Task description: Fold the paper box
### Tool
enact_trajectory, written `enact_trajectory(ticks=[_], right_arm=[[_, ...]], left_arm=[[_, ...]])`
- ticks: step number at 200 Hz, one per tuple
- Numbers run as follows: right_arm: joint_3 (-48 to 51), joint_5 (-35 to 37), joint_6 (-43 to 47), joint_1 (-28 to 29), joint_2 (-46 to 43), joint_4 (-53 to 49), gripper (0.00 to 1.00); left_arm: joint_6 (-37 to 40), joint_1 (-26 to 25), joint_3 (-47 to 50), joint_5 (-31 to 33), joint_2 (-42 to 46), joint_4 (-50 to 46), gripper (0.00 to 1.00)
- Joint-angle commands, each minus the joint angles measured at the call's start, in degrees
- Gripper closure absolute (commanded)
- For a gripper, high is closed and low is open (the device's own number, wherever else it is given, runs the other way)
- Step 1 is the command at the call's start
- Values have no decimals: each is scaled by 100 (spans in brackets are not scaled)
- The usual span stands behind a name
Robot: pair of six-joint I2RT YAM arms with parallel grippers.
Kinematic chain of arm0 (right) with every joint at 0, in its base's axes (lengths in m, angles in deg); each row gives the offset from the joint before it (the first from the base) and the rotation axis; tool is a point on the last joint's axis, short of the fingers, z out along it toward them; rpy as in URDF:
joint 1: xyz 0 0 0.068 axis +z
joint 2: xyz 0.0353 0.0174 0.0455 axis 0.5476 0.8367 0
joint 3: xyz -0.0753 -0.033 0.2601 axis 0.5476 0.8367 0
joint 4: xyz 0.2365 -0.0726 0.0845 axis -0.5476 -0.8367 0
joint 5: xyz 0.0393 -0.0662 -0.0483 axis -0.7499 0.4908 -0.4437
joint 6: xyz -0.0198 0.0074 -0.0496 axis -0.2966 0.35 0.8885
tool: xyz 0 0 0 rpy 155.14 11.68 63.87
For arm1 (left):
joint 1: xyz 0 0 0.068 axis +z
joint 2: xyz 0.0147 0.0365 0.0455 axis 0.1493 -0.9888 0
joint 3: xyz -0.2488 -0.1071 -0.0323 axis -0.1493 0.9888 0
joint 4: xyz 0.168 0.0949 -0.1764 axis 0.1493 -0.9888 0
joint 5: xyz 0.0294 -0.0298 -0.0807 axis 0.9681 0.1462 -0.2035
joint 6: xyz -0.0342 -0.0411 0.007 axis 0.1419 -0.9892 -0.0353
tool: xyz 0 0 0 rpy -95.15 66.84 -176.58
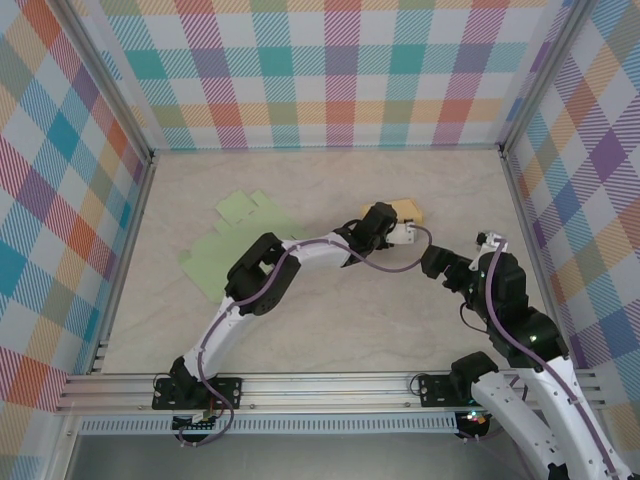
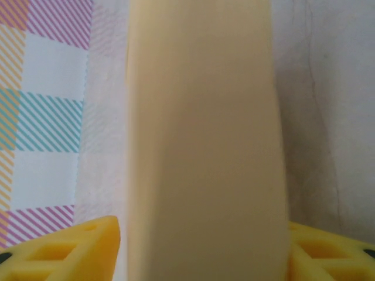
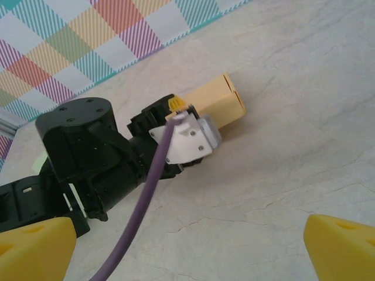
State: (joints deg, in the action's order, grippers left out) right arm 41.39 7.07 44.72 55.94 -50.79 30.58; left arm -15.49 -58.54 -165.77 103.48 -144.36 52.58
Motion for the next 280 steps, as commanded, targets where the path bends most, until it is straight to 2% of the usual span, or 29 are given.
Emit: enact_trajectory(ticks=[1,13,59,85,105,124,138,162,185,215,233,261,280], right_arm=[[-115,116,60,29,-49,-98,0],[-126,124,74,26,-34,-101,0],[-263,110,143,26,145,81,0],[-286,95,155,29,256,368,0],[-242,74,268,29,337,665,0],[-364,10,422,29,589,707,0],[-478,-154,597,24,856,708,0],[-587,-568,882,29,1281,891,0],[-583,-994,1022,27,1663,1261,0],[-596,-1590,1033,46,2352,1672,2],[-640,-1783,917,74,2836,1822,2],[-742,-2576,506,181,3712,2296,11],[-960,-2757,234,460,4420,2415,15]], left_arm=[[152,62,41,-107,22,-8,13],[57,51,273,-158,230,166,0],[-742,-123,1653,-461,1683,674,0],[-1519,-257,2520,-426,2705,866,0],[-2385,-279,3174,-202,3602,1026,0],[-3265,-271,3879,327,4543,1233,0],[-4040,-188,4240,681,5228,994,0],[-5918,474,4557,934,6121,-238,0],[-7583,1281,5341,936,7068,-757,0],[-9583,1994,6011,1790,8190,-2180,0],[-9881,2569,6237,1512,8659,-2885,0],[-10014,3457,6526,704,8969,-3157,0],[-10116,3814,6634,520,8933,-3139,0]])
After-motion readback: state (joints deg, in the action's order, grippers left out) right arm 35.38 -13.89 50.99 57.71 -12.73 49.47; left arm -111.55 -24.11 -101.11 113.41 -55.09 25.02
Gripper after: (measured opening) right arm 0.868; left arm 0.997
